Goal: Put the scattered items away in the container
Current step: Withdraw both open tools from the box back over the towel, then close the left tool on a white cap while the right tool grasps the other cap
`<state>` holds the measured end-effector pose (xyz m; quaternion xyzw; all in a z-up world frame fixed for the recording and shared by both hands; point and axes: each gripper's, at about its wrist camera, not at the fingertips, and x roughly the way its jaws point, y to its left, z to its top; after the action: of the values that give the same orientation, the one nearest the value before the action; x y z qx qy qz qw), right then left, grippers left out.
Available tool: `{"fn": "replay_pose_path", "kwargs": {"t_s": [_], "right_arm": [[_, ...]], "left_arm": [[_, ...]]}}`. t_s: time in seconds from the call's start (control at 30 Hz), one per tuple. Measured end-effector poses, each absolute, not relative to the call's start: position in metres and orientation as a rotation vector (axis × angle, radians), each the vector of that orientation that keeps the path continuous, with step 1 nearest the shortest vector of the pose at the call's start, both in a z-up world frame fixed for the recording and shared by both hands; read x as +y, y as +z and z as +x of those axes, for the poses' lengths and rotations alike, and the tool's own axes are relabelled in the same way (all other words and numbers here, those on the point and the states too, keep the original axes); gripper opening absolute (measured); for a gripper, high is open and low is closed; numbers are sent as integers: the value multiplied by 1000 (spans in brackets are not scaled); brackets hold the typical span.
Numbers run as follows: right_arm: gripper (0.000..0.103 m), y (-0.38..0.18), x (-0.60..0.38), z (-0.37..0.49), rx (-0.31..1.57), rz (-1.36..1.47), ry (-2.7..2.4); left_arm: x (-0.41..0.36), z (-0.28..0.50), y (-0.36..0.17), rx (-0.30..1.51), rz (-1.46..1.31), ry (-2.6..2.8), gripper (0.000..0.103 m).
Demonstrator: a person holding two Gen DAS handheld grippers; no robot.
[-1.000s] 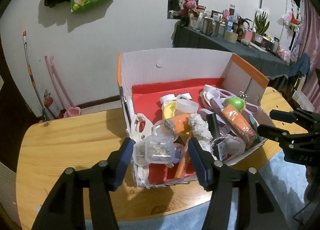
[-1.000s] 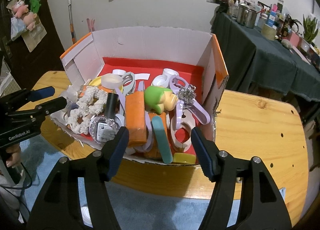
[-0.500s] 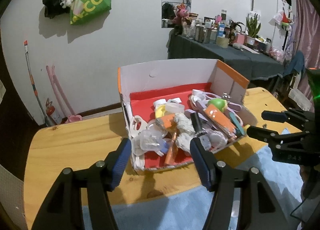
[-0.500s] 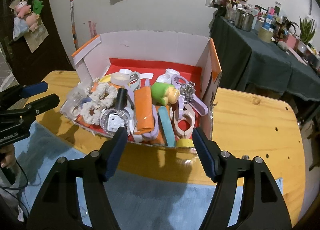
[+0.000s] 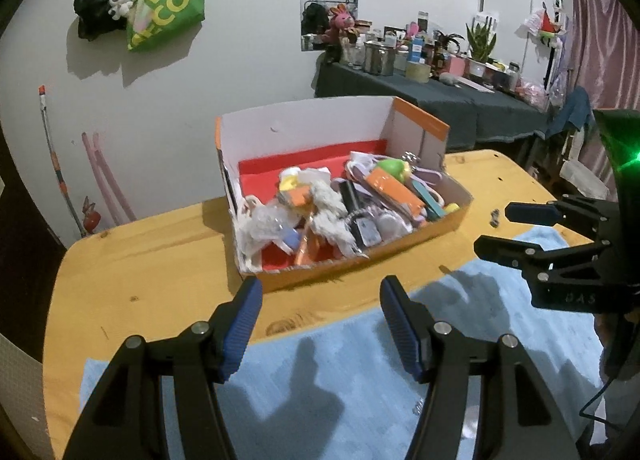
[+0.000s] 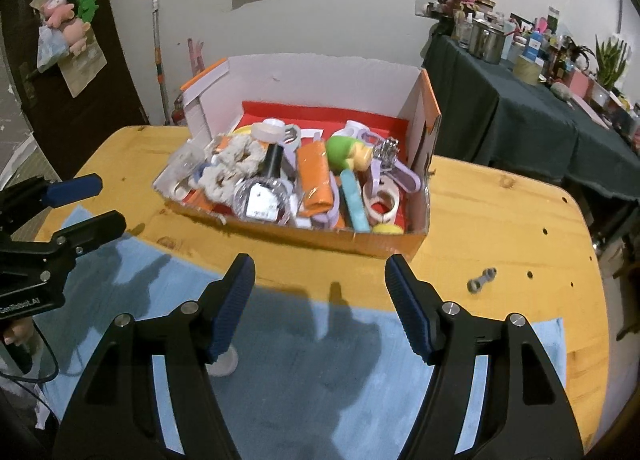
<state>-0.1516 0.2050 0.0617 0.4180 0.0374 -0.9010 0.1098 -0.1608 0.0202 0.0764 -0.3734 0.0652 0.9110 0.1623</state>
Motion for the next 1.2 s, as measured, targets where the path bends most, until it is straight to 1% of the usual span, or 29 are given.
{"fn": "replay_pose_path", "kwargs": {"t_s": [0.3, 0.57, 0.67, 0.9, 1.2], "right_arm": [[67, 54, 188, -93, 161, 1207, -2536], [67, 27, 169, -41, 224, 1247, -2407], [67, 15, 161, -30, 230, 1268, -2364], [67, -4, 152, -30, 186, 1308, -2323], [67, -18, 155, -42, 146, 1338, -2327]], "left_arm": [[21, -147, 62, 227, -1044, 2493, 64], [38, -137, 44, 411, -834, 2225, 64], [48, -136, 39, 439, -800, 2109, 64], [70, -139, 25, 427, -784, 1941, 64], [83, -137, 7, 504, -787, 1870, 64]]}}
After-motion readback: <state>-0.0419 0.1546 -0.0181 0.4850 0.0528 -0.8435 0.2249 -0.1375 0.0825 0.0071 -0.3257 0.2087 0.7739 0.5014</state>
